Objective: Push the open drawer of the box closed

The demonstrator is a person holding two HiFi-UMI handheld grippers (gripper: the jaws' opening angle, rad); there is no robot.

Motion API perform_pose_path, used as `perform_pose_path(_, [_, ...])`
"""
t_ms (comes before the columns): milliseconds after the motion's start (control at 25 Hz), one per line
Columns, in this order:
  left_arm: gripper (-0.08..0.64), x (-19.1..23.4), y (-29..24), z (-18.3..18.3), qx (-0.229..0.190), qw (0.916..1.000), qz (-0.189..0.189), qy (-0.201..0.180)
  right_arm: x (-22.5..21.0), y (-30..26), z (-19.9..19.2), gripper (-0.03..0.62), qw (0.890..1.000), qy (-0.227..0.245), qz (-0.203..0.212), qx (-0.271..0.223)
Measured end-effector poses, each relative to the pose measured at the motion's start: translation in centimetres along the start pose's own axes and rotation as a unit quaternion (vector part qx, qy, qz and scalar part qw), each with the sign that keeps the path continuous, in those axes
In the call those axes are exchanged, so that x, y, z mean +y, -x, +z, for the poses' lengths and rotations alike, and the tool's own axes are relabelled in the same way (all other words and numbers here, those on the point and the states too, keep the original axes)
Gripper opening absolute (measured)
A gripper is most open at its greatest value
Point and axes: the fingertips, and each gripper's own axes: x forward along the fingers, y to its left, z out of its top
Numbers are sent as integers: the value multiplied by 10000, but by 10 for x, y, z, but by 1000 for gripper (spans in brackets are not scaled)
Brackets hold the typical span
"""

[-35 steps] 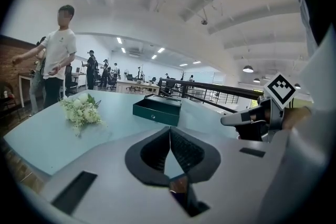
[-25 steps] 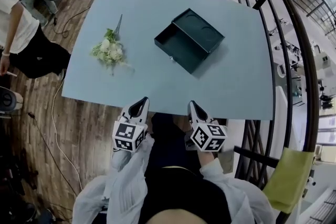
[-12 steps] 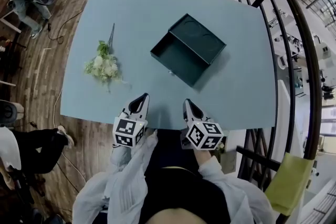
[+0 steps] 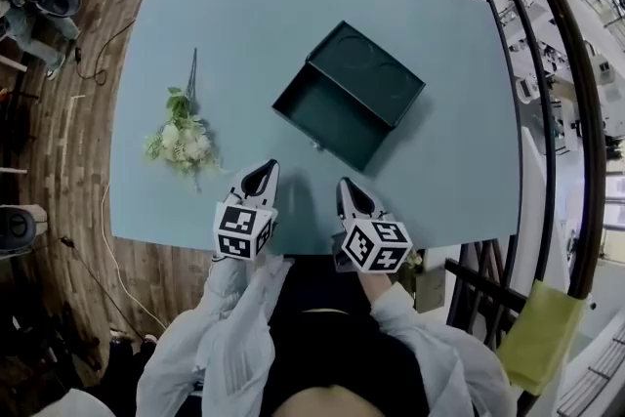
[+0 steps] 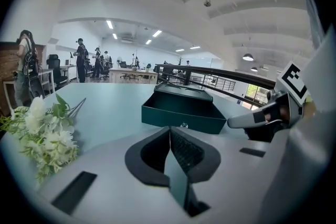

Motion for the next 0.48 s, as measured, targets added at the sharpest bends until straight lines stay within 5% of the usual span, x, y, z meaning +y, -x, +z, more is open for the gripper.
perform_pose_path(480, [17,17,-54,-13,688,9973,-159,-185,-14,-35,-6,6,9970,-679,-361,-2])
